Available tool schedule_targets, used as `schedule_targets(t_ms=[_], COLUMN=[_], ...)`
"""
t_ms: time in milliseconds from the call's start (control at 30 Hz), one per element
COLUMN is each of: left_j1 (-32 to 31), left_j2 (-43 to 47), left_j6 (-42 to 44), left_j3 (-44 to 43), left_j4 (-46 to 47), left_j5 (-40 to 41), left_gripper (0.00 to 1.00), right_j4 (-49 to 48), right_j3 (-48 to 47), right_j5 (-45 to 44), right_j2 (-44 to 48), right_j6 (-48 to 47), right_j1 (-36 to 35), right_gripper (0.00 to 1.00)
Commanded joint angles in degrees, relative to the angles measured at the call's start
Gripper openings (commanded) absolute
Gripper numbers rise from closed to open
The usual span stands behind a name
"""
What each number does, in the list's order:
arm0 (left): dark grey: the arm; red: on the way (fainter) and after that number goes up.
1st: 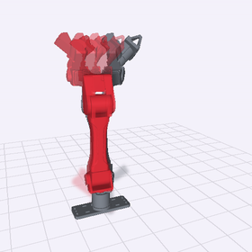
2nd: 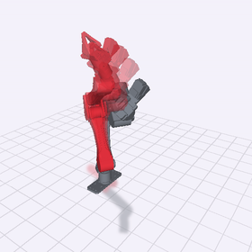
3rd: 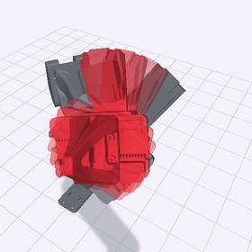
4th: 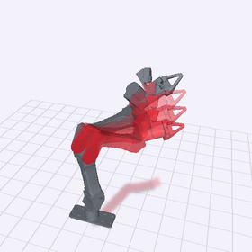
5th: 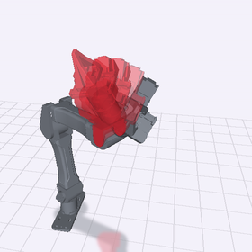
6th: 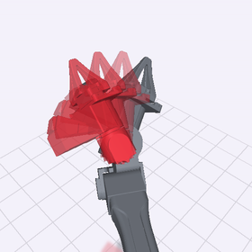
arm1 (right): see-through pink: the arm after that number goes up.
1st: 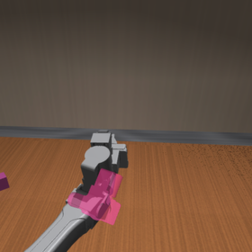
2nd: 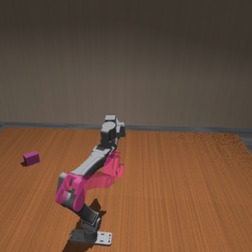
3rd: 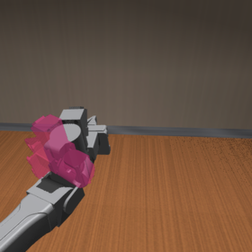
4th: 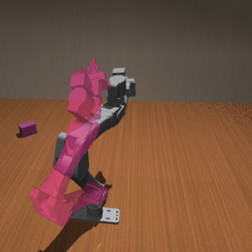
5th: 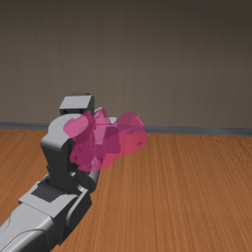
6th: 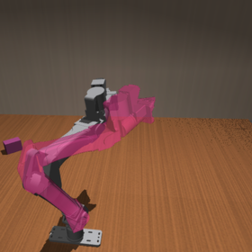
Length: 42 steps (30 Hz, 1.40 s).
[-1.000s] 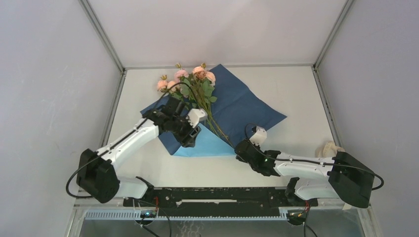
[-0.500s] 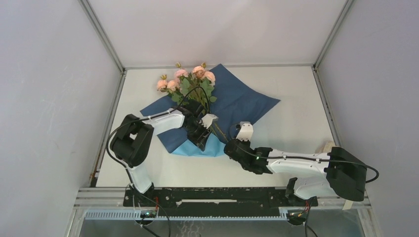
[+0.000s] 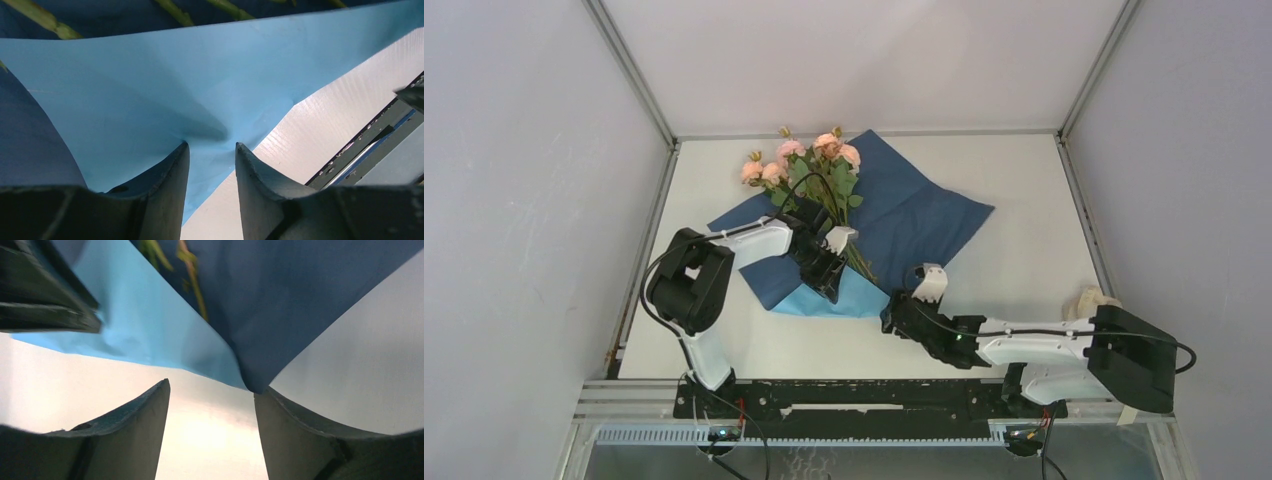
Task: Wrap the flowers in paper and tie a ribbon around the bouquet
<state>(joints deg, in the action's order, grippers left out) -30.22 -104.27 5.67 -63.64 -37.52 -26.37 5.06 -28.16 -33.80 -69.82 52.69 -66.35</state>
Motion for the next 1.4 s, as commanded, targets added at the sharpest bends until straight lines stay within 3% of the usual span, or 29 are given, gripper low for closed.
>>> schedule_targets(t_ms=[0, 167, 467, 800, 867, 967, 1067, 1133, 1167, 1267, 1367], left_j1=[0.62, 0.6, 0.64, 0.66, 0.83, 0.95, 1.08, 1.04, 1.04, 1.04, 1.04], left_j2=[-1.92, -1.21, -1.08, -1.02, -1.06, -0.9, 0.01, 0.6, 0.64, 0.41, 0.5], left_j6=[0.38, 0.51, 0.49, 0.48, 0.35, 0.33, 0.5, 0.54, 0.44, 0.24, 0.07], left_j3=[-0.01, 0.42, 0.44, 0.44, 0.44, 0.53, 0.91, 1.23, 1.23, 1.15, 1.1], left_j4=[2.92, 3.14, 3.24, 3.1, 3.16, 3.1, 3.03, 3.07, 3.14, 3.04, 3.02], left_j5=[2.49, 2.57, 2.64, 3.16, 3.31, 3.52, 3.41, 3.02, 3.06, 3.44, 3.85], left_gripper=[0.45, 0.45, 0.45, 0.47, 0.47, 0.47, 0.47, 0.47, 0.47, 0.47, 0.47], right_j4=[-12.87, -11.28, -9.54, -3.63, -2.1, 2.37, 0.01, -2.15, -2.69, -4.37, -6.0], right_j3=[4.87, 4.59, 3.82, 2.76, 2.77, 1.92, 0.75, -0.58, -1.41, -3.26, -6.47], right_j5=[2.95, 1.07, -1.49, -4.69, -4.06, -3.25, 3.07, 12.73, 21.6, 36.07, 38.13], right_j2=[-1.4, -5.42, -9.54, -9.16, -8.35, -4.62, 2.68, 8.08, 10.08, 12.53, 8.14], right_j6=[12.29, 20.27, 23.57, 23.2, 22.49, 18.63, 2.16, -8.76, -11.98, -14.51, -14.82], right_j1=[1.46, 1.64, 2.63, 2.82, 2.83, 2.48, 3.44, 6.54, 9.59, 21.21, 28.32], right_gripper=[0.72, 0.73, 0.66, 0.36, 0.38, 0.48, 0.49, 0.49, 0.5, 0.48, 0.37])
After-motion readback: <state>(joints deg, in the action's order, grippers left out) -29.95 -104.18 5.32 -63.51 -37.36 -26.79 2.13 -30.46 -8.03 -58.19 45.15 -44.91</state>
